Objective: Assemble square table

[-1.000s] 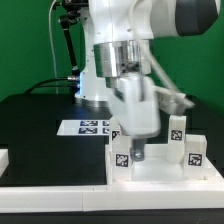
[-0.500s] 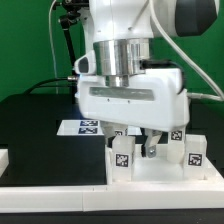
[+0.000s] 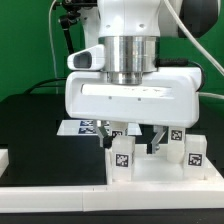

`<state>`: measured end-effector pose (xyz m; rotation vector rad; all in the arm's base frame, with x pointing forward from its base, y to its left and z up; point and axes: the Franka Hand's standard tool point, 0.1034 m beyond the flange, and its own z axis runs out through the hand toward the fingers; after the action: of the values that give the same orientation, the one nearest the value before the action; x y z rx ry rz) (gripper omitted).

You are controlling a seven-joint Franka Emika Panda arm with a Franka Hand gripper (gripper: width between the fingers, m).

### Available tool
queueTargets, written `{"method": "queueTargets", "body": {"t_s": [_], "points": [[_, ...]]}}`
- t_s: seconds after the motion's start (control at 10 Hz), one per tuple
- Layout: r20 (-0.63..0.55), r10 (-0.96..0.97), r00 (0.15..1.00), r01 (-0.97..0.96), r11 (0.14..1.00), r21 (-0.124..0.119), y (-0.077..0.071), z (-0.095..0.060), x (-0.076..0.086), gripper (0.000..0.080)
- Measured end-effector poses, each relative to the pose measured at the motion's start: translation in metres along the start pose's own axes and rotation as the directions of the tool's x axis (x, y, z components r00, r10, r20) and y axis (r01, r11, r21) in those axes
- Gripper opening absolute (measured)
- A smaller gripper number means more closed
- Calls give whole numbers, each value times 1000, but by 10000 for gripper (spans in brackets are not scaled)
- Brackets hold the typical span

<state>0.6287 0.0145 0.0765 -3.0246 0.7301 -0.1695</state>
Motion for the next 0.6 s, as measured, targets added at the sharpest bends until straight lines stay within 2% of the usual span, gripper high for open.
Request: {"method": "queueTargets", "body": {"t_s": [0.2,0.6], "points": [[0,171,985,-171,985,-7,5,1,1,294],[-2,439,898,-439,898,-9,8,2,1,294]]}}
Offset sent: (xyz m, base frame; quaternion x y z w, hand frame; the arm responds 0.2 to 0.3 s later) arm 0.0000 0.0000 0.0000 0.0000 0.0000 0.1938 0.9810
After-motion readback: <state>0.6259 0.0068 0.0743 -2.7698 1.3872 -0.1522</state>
